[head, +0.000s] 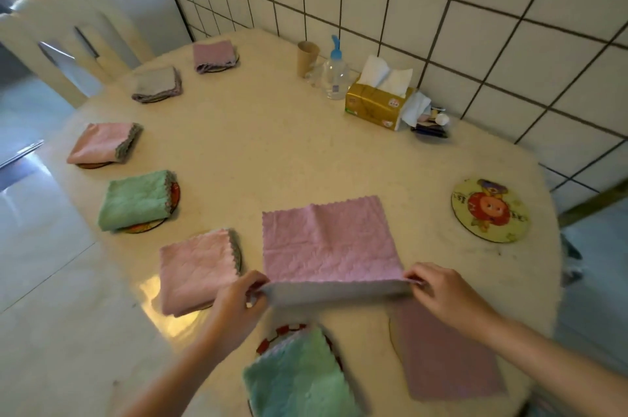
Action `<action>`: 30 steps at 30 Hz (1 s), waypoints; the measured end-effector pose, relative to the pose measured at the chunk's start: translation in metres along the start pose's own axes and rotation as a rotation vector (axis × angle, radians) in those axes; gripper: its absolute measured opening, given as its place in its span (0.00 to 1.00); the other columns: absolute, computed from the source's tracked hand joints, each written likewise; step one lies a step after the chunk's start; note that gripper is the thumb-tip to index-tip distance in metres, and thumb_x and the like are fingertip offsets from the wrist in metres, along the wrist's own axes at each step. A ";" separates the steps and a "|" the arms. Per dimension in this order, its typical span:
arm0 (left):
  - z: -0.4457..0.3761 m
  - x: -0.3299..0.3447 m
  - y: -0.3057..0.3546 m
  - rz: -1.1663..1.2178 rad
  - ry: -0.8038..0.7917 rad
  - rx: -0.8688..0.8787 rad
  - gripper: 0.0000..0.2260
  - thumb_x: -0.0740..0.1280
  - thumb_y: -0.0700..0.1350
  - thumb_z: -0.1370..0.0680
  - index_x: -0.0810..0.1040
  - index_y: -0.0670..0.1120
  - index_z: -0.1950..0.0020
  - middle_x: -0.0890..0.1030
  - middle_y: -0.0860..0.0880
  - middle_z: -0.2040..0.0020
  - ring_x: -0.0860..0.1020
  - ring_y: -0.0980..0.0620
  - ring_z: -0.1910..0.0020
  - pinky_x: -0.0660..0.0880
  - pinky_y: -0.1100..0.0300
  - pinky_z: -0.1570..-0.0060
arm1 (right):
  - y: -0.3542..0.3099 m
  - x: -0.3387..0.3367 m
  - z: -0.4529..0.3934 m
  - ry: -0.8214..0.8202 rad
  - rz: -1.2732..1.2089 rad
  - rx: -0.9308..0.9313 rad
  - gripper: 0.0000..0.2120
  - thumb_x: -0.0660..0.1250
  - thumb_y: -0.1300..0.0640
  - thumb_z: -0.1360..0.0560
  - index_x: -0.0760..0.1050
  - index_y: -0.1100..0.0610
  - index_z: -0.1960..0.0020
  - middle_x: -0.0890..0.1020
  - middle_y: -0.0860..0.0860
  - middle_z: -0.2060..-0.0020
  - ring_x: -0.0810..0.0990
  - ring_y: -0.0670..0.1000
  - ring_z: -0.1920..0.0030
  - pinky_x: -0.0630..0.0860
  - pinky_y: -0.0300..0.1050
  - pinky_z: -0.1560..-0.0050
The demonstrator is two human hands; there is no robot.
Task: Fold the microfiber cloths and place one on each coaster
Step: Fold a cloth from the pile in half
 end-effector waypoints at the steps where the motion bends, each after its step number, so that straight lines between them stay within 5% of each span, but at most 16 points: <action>1: 0.003 -0.001 -0.002 0.016 0.002 -0.028 0.11 0.67 0.38 0.26 0.76 0.56 0.55 0.80 0.55 0.60 0.78 0.59 0.60 0.75 0.61 0.60 | 0.000 -0.002 0.002 -0.002 -0.052 0.021 0.09 0.69 0.62 0.27 0.77 0.49 0.53 0.79 0.39 0.60 0.78 0.39 0.58 0.74 0.33 0.58; 7: -0.024 -0.016 -0.010 0.218 0.094 -0.146 0.09 0.67 0.38 0.25 0.77 0.53 0.58 0.81 0.46 0.64 0.80 0.45 0.62 0.74 0.52 0.61 | 0.001 -0.014 -0.029 0.079 -0.209 0.158 0.05 0.67 0.59 0.25 0.76 0.50 0.55 0.81 0.43 0.61 0.80 0.40 0.59 0.76 0.36 0.61; 13: -0.075 -0.027 -0.002 0.210 0.203 -0.171 0.05 0.65 0.36 0.23 0.78 0.44 0.56 0.78 0.50 0.66 0.74 0.55 0.68 0.69 0.72 0.71 | 0.018 -0.018 -0.090 0.152 -0.119 0.313 0.04 0.64 0.59 0.23 0.77 0.55 0.53 0.81 0.48 0.60 0.78 0.44 0.61 0.72 0.35 0.65; 18: -0.116 -0.025 -0.021 0.187 0.159 -0.254 0.05 0.64 0.37 0.26 0.78 0.46 0.57 0.81 0.48 0.62 0.79 0.46 0.61 0.74 0.53 0.60 | 0.032 -0.010 -0.137 0.101 -0.068 0.348 0.04 0.63 0.59 0.23 0.75 0.52 0.56 0.78 0.46 0.63 0.73 0.39 0.65 0.65 0.30 0.69; 23: -0.139 -0.017 -0.037 0.163 0.111 -0.317 0.07 0.64 0.36 0.27 0.76 0.47 0.60 0.81 0.45 0.62 0.77 0.46 0.61 0.73 0.53 0.60 | 0.041 -0.003 -0.163 0.064 -0.051 0.330 0.05 0.63 0.61 0.24 0.77 0.56 0.55 0.78 0.48 0.63 0.72 0.40 0.67 0.65 0.28 0.70; 26: -0.142 -0.011 -0.049 0.176 0.090 -0.355 0.06 0.64 0.37 0.26 0.75 0.47 0.60 0.80 0.45 0.62 0.76 0.46 0.63 0.74 0.52 0.60 | 0.045 0.003 -0.170 0.022 -0.026 0.328 0.04 0.64 0.61 0.24 0.77 0.56 0.55 0.81 0.53 0.62 0.74 0.45 0.69 0.69 0.40 0.68; 30: -0.146 -0.010 -0.053 0.140 0.108 -0.367 0.03 0.65 0.39 0.26 0.77 0.45 0.57 0.81 0.46 0.61 0.78 0.44 0.62 0.74 0.54 0.60 | 0.050 0.005 -0.177 0.002 -0.022 0.334 0.03 0.65 0.60 0.24 0.78 0.56 0.54 0.82 0.52 0.59 0.78 0.50 0.63 0.73 0.43 0.63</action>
Point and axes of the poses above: each hand's wrist, its own z-axis away from the middle knuckle, its own x-axis out of the palm, y = z × x, the point moved 8 cm from there along -z, towards the middle knuckle
